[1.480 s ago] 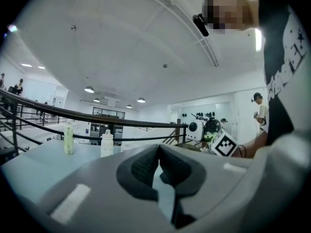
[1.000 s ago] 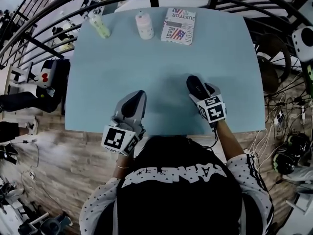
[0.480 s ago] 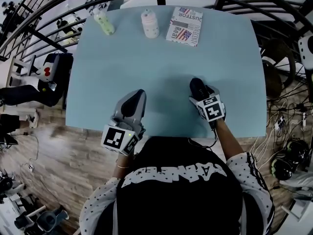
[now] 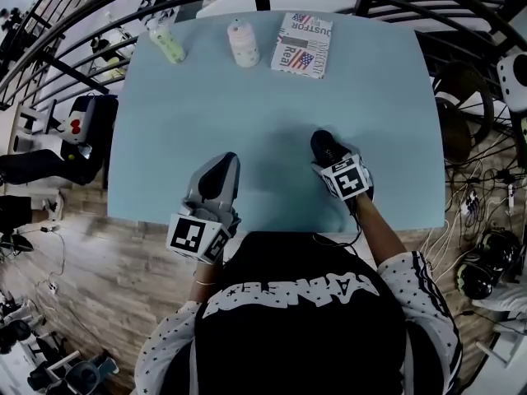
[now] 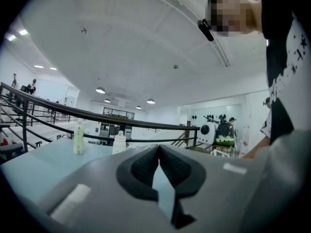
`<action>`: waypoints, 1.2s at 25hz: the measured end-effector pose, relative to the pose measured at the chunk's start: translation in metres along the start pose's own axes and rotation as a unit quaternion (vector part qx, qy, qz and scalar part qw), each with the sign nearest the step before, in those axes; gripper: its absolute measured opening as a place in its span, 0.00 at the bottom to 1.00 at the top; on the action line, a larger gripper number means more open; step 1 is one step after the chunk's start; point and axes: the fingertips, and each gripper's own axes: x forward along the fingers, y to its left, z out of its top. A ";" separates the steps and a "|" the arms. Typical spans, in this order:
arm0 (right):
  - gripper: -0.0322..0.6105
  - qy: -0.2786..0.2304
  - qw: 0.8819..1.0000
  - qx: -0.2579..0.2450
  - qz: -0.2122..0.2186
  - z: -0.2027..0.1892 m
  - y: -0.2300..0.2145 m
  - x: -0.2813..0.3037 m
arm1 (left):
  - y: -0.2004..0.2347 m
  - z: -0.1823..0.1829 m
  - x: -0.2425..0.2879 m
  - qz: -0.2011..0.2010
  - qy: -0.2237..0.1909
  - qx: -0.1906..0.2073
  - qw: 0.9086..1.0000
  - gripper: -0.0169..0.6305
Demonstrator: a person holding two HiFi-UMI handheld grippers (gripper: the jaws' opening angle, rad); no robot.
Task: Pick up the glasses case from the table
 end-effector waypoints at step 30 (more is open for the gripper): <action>0.64 -0.255 0.958 0.115 0.066 0.094 -0.003 -0.134 | -0.024 0.012 0.006 -0.007 -0.017 0.023 1.000 0.03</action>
